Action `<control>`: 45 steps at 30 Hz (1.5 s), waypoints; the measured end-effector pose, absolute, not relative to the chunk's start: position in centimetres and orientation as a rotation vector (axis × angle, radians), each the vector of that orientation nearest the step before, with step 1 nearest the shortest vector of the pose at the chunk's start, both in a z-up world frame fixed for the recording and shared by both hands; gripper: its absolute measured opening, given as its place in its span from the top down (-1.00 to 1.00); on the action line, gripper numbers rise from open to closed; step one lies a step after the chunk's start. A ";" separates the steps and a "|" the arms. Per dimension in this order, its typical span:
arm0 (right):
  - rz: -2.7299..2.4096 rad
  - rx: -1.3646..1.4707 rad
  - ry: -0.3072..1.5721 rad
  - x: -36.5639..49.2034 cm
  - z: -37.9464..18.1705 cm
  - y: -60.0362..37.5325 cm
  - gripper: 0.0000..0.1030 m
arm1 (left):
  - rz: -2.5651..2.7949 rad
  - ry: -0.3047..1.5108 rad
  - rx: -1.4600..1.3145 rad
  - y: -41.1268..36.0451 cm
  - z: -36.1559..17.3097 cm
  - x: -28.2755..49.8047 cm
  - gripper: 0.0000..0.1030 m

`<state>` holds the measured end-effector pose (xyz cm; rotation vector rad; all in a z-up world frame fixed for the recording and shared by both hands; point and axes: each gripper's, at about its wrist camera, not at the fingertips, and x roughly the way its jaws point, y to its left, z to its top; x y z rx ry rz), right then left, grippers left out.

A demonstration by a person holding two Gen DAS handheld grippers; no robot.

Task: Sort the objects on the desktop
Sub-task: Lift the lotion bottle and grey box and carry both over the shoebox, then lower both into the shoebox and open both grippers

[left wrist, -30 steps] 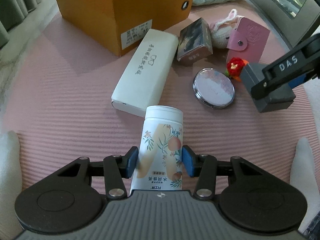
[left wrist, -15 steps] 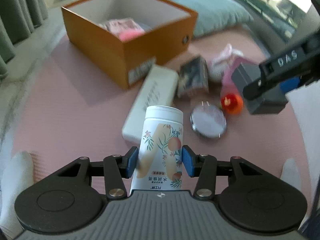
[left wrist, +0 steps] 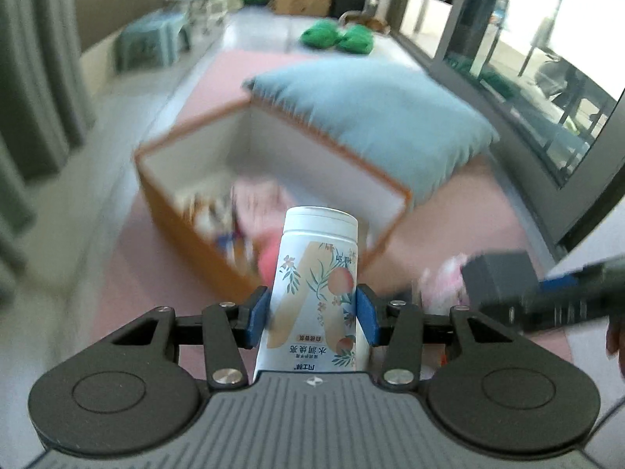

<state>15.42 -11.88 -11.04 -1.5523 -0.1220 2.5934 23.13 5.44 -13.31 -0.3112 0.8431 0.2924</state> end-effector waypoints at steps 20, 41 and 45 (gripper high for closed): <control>2.924 -1.341 -0.407 3.8 -9.1 -20.5 -0.52 | 0.320 0.920 -0.426 19.9 -15.8 34.1 -0.07; 2.932 -1.372 -0.366 -6.2 -15.4 -23.3 -0.52 | 0.343 1.001 -0.443 24.1 -20.5 37.8 -0.07; 2.955 -1.346 -0.508 -7.4 -16.7 -24.3 -0.52 | 0.347 1.007 -0.436 24.4 -21.5 37.8 -0.07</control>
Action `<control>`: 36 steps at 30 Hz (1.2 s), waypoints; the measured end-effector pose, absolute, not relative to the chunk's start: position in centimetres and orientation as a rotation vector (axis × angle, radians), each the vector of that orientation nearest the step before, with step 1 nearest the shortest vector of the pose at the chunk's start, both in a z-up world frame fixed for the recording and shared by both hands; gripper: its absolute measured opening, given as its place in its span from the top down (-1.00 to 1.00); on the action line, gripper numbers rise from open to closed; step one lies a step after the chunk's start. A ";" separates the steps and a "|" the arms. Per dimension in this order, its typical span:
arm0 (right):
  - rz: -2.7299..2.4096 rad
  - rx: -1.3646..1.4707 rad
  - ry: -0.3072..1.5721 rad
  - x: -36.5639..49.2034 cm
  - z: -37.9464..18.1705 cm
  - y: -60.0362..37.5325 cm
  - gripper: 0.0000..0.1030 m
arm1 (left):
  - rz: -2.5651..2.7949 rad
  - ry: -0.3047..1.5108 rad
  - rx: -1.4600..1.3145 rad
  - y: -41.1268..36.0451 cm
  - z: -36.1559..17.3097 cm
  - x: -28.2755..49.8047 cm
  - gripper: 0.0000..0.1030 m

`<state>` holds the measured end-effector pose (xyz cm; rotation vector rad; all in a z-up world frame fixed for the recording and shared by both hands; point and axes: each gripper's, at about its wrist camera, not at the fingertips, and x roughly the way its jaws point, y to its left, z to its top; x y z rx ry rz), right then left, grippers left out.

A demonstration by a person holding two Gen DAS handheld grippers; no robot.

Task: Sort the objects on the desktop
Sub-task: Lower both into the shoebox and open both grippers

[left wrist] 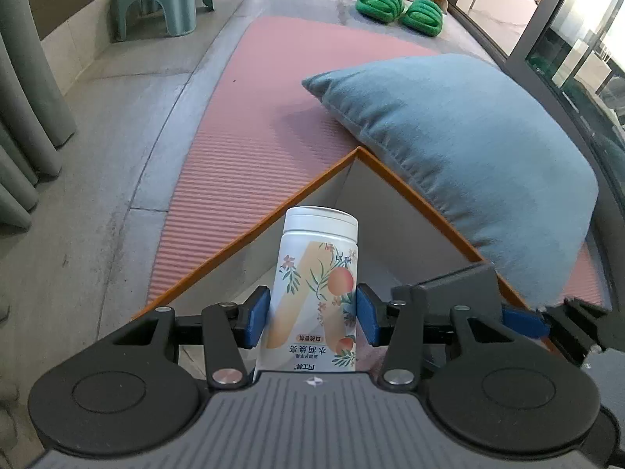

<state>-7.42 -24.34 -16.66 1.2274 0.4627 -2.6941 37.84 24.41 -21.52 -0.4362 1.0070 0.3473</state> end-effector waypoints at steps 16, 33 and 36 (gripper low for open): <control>-2.648 0.974 0.773 -12.1 -19.3 -28.5 -0.54 | 0.433 0.935 -0.605 26.9 -23.9 36.5 -0.08; -2.633 1.000 0.652 -10.3 -18.6 -25.2 -0.65 | 0.429 0.922 -0.609 26.3 -22.0 36.4 -0.17; -2.620 0.996 0.637 -9.7 -17.6 -25.1 -0.65 | 0.422 0.919 -0.593 25.7 -21.1 36.6 -0.17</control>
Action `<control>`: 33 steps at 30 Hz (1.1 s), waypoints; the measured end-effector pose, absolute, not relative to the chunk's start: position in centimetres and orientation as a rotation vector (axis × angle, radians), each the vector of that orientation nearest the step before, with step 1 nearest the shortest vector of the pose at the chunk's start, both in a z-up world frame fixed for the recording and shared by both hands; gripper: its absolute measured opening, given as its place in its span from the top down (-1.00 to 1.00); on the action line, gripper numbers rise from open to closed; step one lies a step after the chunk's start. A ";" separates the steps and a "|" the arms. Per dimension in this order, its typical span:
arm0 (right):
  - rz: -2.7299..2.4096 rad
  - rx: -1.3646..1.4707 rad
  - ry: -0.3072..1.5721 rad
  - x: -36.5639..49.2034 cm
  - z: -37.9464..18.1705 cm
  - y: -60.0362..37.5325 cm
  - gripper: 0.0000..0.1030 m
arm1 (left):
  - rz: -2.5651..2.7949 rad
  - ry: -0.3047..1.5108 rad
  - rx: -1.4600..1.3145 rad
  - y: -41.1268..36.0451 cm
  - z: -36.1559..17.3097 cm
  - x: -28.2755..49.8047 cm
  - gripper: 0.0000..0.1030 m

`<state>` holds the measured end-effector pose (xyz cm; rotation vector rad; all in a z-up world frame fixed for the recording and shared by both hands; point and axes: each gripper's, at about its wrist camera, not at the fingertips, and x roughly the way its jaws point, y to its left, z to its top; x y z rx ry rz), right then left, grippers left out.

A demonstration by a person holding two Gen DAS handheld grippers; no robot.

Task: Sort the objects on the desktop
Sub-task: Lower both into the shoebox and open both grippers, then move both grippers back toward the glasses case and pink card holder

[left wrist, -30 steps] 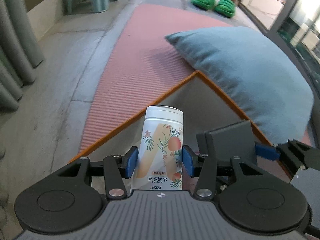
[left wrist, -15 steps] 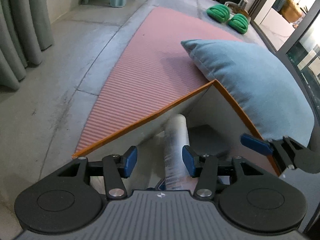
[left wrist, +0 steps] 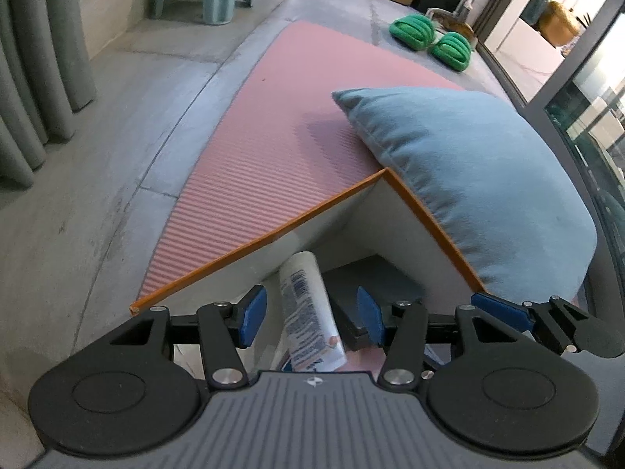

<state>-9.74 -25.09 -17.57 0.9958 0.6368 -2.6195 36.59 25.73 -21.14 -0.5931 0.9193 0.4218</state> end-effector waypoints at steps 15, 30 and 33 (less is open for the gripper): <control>-2.590 0.976 0.647 -5.5 -12.9 -24.3 -0.65 | 0.415 0.904 -0.570 24.0 -15.6 35.5 -0.17; -2.594 0.812 0.694 1.7 -2.3 -23.7 -0.68 | 0.381 0.817 -0.541 21.9 -5.4 31.9 -0.17; -2.593 0.778 0.694 3.9 0.2 -23.1 -0.68 | 0.367 0.814 -0.525 21.1 -3.7 30.5 -0.18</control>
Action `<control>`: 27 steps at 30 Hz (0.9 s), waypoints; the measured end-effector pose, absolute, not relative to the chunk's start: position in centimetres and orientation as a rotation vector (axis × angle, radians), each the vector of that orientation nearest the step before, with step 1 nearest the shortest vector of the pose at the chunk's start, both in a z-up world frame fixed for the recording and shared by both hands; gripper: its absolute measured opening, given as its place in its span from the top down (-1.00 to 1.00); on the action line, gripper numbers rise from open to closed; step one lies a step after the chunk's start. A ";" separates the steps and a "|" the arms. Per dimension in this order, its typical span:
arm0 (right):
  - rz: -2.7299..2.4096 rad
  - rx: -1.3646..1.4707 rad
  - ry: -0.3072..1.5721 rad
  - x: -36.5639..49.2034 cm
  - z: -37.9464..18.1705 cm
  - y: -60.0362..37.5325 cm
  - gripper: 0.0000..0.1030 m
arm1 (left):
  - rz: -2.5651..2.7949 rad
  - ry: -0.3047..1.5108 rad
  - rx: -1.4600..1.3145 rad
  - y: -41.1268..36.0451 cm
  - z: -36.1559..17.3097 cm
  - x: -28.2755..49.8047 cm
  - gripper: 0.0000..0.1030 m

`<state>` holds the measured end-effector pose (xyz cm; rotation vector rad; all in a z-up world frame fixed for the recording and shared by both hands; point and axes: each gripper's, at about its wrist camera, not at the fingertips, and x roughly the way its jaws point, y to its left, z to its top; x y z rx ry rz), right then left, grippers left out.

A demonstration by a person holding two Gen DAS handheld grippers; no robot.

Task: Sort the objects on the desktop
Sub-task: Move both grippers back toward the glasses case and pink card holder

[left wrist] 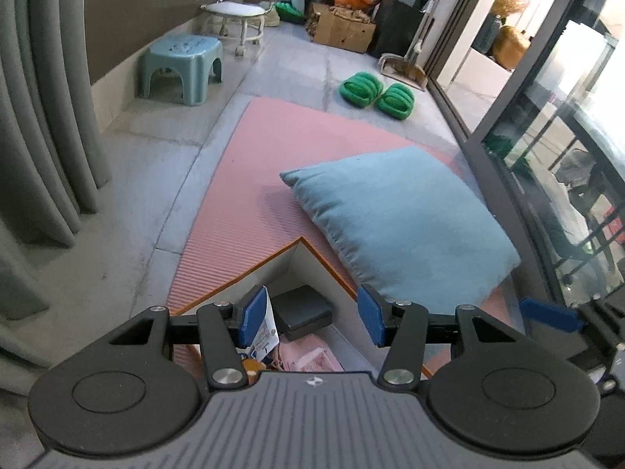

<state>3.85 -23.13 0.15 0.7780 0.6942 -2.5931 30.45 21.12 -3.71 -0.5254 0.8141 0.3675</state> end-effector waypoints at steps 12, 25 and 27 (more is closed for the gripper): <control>-2.615 0.749 0.658 13.9 5.5 -18.9 -0.73 | 0.263 0.844 -0.468 15.2 0.3 24.8 -0.21; -2.784 0.930 0.422 19.4 3.2 -11.2 -0.75 | 0.078 0.905 -0.380 7.0 0.9 21.2 -0.36; -2.781 0.981 0.431 19.3 2.3 -10.1 -0.75 | 0.059 0.941 -0.371 6.0 -0.3 21.5 -0.36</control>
